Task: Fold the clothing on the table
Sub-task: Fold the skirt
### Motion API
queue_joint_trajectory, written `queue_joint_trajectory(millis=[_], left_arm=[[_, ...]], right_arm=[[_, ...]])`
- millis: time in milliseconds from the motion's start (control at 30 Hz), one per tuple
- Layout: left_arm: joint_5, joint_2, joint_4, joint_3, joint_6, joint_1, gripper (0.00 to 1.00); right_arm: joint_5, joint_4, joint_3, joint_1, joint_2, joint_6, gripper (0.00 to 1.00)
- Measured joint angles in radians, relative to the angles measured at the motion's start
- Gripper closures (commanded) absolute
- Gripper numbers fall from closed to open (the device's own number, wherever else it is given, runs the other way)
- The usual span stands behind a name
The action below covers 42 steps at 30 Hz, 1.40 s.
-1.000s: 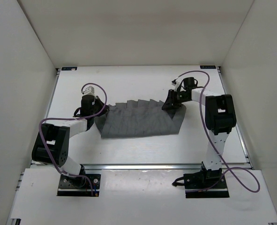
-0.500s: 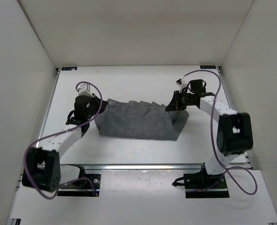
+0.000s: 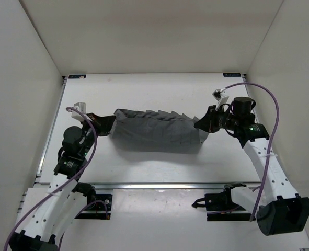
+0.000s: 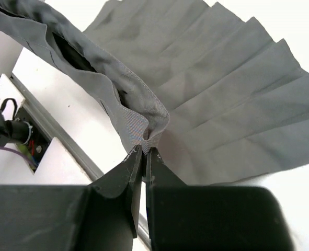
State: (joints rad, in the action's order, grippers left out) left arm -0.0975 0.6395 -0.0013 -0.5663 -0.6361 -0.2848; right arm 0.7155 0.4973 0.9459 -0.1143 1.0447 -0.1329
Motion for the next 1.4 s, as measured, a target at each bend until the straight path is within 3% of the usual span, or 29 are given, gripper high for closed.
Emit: queue_joint_trajectory(millis=[133,267,800,1067,1233,1333,1400], left_arm=[[-0.018,-0.011,-0.023,-0.022,0.0,0.004,1.0],[-0.02,0.076,0.002,-0.024,0.003,0.019,1.0],[-0.018,0.817,0.277,-0.177,0.005,0.097,1.0],[-0.009,1.11,0.302,-0.345,0.002,0.098,0.99],[0.008,1.189,0.296,-0.382,0.01,0.099,0.76],[-0.011,1.216,0.306,-0.402,0.016,0.106,0.54],[-0.042,1.218,0.316,-0.412,0.016,0.116,0.5]], right_arm=[[0.001,0.049,0.045,0.002,-0.018,0.005,0.99],[0.008,0.047,0.098,0.018,0.069,0.007,1.0],[0.007,-0.064,0.536,0.063,0.837,-0.014,1.0],[-0.12,-0.008,0.8,0.054,1.138,-0.024,1.0],[-0.191,0.059,0.906,0.048,1.242,-0.021,0.92],[-0.243,0.112,0.992,0.038,1.294,-0.003,0.73],[-0.267,0.153,1.039,0.037,1.3,0.01,0.67]])
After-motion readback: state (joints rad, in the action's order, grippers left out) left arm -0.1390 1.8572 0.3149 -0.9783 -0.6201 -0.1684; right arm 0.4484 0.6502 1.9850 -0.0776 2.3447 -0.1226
